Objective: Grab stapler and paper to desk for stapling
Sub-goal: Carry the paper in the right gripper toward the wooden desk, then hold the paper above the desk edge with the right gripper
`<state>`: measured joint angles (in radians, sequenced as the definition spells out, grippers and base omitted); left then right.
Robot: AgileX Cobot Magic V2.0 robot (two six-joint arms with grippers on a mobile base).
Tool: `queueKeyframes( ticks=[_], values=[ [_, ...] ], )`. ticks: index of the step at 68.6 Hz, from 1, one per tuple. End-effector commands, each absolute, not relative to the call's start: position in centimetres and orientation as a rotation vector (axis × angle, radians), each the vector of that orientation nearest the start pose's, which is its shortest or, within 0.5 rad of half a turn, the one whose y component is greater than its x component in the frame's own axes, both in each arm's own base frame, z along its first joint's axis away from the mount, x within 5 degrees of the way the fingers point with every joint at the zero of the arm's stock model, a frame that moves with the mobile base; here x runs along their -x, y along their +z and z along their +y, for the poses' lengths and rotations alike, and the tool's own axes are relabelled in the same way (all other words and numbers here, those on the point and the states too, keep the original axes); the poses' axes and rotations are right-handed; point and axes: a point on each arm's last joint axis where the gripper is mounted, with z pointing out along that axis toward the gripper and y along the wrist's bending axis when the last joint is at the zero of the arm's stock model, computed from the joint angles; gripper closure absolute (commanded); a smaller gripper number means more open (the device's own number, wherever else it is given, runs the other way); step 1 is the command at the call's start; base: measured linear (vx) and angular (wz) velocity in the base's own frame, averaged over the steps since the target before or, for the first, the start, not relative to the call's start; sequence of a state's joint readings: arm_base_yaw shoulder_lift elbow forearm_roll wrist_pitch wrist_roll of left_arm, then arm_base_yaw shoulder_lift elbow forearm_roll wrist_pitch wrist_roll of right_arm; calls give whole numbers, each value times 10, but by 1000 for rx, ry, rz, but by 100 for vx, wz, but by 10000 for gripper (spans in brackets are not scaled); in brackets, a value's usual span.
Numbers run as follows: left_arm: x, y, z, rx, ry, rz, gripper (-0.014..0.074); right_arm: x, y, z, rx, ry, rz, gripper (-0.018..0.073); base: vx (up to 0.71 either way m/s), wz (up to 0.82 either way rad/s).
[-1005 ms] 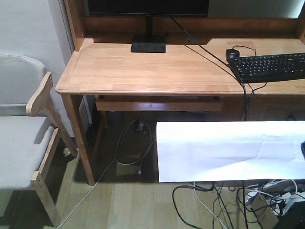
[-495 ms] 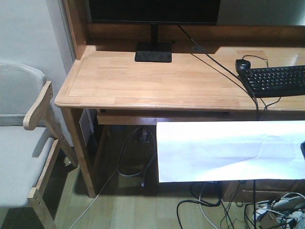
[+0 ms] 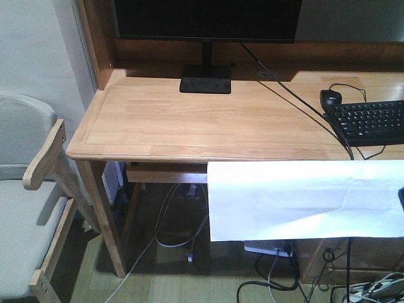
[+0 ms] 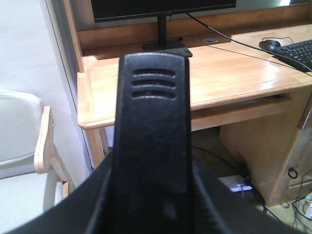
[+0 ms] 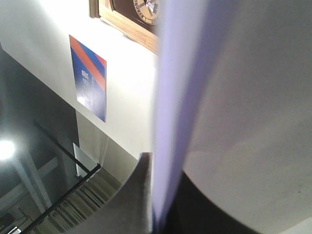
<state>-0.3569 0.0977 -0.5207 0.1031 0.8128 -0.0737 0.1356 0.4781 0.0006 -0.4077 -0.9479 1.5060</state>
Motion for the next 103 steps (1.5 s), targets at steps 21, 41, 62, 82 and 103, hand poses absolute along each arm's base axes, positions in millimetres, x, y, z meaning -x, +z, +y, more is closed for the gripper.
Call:
queueKeyframes(
  ticks=[21, 41, 62, 82, 103],
  values=[
    [-20, 322, -1, -267, -200, 1721, 603, -76, 267, 40, -290, 1435, 1071, 564, 14, -2],
    [-20, 322, -1, -267, -200, 1721, 603, -76, 267, 40, -290, 1435, 1071, 564, 13, -5],
    [-20, 322, -1, -267, -200, 1721, 603, -76, 267, 40, -290, 1435, 1071, 564, 11, -6],
    [-20, 322, -1, -267, -200, 1721, 603, -76, 267, 40, -290, 1435, 1071, 564, 10, -6],
    [-20, 322, -1, -267, -200, 1721, 603, -76, 267, 40, -290, 1435, 1071, 564, 10, -5]
  ],
)
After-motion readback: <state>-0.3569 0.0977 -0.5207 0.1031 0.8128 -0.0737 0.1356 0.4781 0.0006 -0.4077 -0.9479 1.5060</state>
